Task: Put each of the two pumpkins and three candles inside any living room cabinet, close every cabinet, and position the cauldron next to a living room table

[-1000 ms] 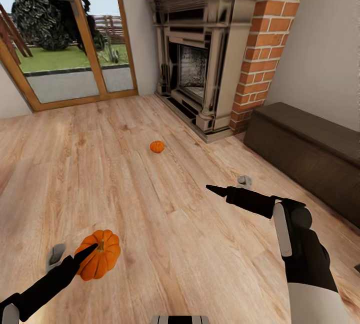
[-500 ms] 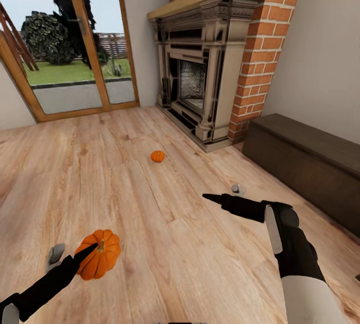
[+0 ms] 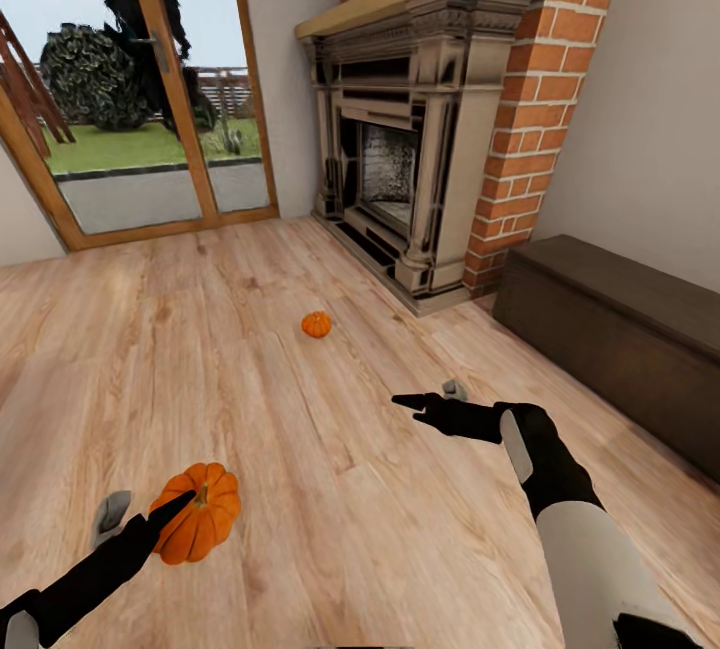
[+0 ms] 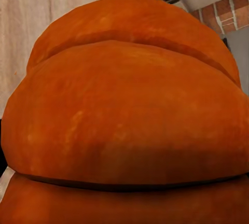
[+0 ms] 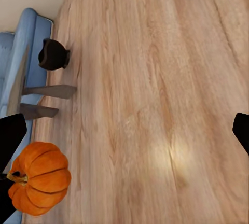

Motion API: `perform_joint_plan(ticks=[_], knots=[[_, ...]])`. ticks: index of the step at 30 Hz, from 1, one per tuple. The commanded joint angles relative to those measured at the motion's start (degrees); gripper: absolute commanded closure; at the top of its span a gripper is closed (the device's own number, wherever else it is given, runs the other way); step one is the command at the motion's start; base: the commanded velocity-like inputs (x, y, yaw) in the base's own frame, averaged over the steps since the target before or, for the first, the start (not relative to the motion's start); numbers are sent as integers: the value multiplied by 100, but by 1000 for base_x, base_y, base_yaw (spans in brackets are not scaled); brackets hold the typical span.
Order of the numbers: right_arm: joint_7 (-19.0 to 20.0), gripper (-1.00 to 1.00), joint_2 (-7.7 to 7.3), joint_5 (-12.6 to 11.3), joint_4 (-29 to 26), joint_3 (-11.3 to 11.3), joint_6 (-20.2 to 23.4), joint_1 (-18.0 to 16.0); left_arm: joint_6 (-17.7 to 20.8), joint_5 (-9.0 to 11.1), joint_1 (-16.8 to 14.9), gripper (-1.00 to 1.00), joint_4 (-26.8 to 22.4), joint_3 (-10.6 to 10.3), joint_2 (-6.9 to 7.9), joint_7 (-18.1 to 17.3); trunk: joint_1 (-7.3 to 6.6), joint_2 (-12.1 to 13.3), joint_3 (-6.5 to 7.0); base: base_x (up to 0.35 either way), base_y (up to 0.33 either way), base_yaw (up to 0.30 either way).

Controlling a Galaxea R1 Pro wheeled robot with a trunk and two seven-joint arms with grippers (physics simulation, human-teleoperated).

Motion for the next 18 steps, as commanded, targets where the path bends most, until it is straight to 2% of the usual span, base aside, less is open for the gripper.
perform_joint_plan(ticks=[1,6,10,18], knots=[[1,-100,5,0,15,-24,26,-7,42,29,-6,100,9,60,-4,-22,2,-2,-5,306,176,0],[-64,-100,8,1,48,-25,5,-11,28,32,-6,100,27,221,-11,-13,2,-2,-5,309,143,0],[-245,-100,12,-12,57,-31,1,-12,-68,39,-6,100,77,240,-5,-10,2,-2,-5,324,58,0],[-313,-100,12,-16,53,-28,-1,-12,-115,30,-6,100,123,248,-7,-6,2,-2,-5,339,8,0]])
